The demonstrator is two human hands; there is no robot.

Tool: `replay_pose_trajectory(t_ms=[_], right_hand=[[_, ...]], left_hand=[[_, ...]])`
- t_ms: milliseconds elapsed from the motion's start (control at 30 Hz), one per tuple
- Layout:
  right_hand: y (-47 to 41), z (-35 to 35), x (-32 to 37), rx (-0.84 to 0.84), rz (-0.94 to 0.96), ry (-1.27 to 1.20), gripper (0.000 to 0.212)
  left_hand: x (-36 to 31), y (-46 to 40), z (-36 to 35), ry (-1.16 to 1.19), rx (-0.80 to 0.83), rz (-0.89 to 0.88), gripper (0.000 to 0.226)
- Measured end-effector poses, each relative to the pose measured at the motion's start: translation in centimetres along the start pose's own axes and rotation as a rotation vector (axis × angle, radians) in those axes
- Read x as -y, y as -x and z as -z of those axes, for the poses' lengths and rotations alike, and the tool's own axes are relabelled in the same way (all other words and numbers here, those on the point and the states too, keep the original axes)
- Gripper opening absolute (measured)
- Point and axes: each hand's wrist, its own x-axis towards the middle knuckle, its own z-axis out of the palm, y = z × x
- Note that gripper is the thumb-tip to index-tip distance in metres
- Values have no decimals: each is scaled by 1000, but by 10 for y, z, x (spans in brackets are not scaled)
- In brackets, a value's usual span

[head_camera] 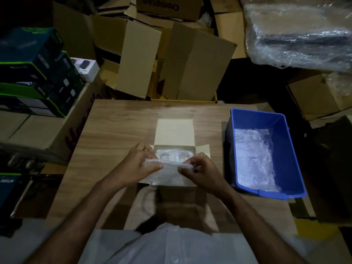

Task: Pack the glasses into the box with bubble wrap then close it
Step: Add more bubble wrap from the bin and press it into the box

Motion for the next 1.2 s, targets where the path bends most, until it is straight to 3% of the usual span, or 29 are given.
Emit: replay_pose_trajectory(t_ms=[100, 200, 367, 533, 600, 667, 833, 1000, 1067, 1133, 1200], right_hand=[[-3, 3, -6, -12, 4, -104, 6], [3, -2, -6, -6, 104, -189, 2], [4, -22, -14, -122, -49, -257, 41], [12, -29, -22, -160, -99, -359, 15], [12, -31, -25, -202, -66, -338, 25], [11, -33, -28, -239, -71, -350, 38], [13, -41, -39, -340, -19, -201, 19], [26, -46, -51, -352, -163, -275, 18], [30, -47, -54, -375, -191, -166, 17], [32, -50, -56, -425, -217, -75, 15], [30, -54, -56, -472, -255, -103, 18]], left_hand=[[3, -1, 0, 300, 124, 27, 19], [7, -1, -7, 378, 152, 19, 9], [14, -1, -13, 502, 195, 146, 25], [18, -3, -15, 755, 214, 258, 28], [23, -9, -17, 726, 184, 264, 37], [29, -16, -20, 537, 208, 210, 43], [27, -36, -29, 405, 277, 99, 6], [35, -61, -33, 727, 381, 316, 19], [38, -73, -34, 795, 481, 339, 24], [40, -86, -35, 696, 543, 292, 24], [41, -97, -35, 455, 573, 187, 22]])
